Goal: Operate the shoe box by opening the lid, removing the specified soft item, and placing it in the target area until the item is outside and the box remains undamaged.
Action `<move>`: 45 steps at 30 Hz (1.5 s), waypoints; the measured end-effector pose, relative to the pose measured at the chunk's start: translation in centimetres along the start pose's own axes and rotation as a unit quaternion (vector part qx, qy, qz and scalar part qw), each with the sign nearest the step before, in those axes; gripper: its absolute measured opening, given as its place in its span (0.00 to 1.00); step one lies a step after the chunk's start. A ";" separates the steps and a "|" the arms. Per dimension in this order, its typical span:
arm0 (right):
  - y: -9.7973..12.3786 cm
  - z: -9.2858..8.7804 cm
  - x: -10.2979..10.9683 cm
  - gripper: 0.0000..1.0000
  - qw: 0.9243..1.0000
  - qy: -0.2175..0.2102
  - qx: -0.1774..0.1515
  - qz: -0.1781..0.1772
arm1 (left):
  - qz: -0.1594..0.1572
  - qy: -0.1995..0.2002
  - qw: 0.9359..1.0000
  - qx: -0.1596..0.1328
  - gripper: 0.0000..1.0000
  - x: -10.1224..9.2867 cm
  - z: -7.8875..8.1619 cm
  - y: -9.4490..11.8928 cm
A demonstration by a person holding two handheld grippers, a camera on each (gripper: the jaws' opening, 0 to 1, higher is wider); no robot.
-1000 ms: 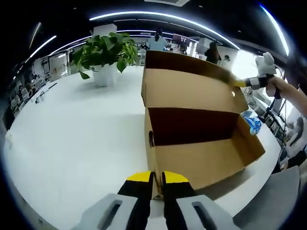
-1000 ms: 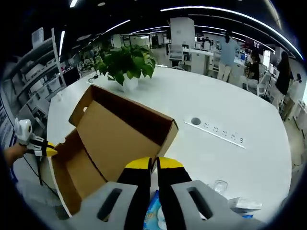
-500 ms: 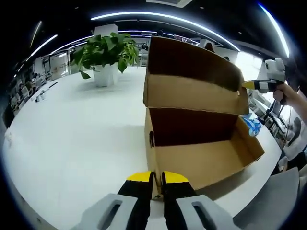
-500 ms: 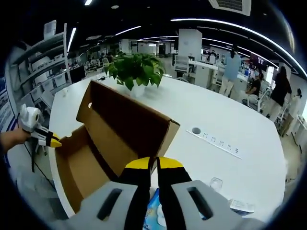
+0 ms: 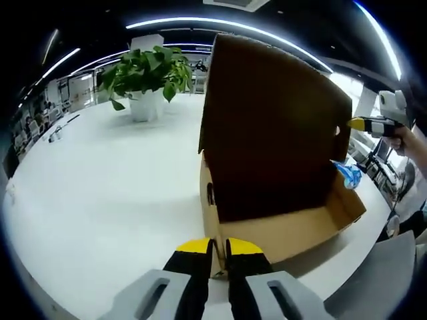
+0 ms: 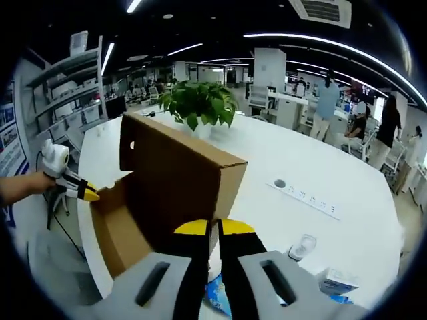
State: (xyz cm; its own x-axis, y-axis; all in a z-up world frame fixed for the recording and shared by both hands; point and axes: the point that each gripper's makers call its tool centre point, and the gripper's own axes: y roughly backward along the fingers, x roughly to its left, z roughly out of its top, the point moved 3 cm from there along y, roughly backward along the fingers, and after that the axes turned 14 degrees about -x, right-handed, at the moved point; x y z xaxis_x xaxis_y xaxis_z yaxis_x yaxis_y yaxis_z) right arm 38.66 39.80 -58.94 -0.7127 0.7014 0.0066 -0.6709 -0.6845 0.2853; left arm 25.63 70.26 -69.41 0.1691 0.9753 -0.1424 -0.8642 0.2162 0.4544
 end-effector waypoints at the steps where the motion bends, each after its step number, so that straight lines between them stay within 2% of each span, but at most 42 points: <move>1: 0.1 0.0 0.1 0.02 1.000 -0.001 -0.001 0.001 | -0.001 -0.004 1.000 0.000 0.08 0.0 0.0 0.0; 9: 1.7 -1.4 2.0 0.03 1.000 -0.021 -0.011 -0.005 | 0.000 -0.010 1.000 -0.001 0.08 0.0 0.0 0.0; 18: 2.8 -3.5 3.9 0.03 1.000 -0.013 -0.005 -0.014 | -0.009 -0.029 1.000 -0.006 0.09 -0.2 0.1 0.2; 23: 2.9 -4.4 4.2 0.04 1.000 -0.013 -0.001 -0.017 | -0.013 -0.029 0.999 -0.009 0.13 -0.3 0.2 0.4; 31: 3.2 -5.5 4.5 0.05 1.000 -0.016 -0.001 -0.011 | -0.015 -0.029 0.999 -0.032 0.21 -0.4 1.8 1.6; 37: 3.3 -6.6 4.8 0.07 1.000 0.001 0.003 0.004 | -0.027 -0.067 0.997 -0.033 0.26 -0.9 3.0 2.4; 40: 3.4 -7.0 5.1 0.09 1.000 0.024 0.002 0.020 | -0.042 -0.085 0.995 -0.031 0.29 -1.5 3.3 2.6; 45: 3.7 -8.0 5.5 0.11 0.999 0.037 0.006 0.036 | -0.062 -0.104 0.992 -0.031 0.32 -2.1 3.3 2.6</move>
State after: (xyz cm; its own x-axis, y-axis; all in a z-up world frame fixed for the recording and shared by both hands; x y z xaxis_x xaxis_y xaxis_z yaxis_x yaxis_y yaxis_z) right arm 30.61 39.54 -65.53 -0.7721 0.6339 -0.0442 -0.6157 -0.7291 0.2987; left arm 24.57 68.95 -65.03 0.3637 0.9315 -0.0062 -0.8570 0.3373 0.3895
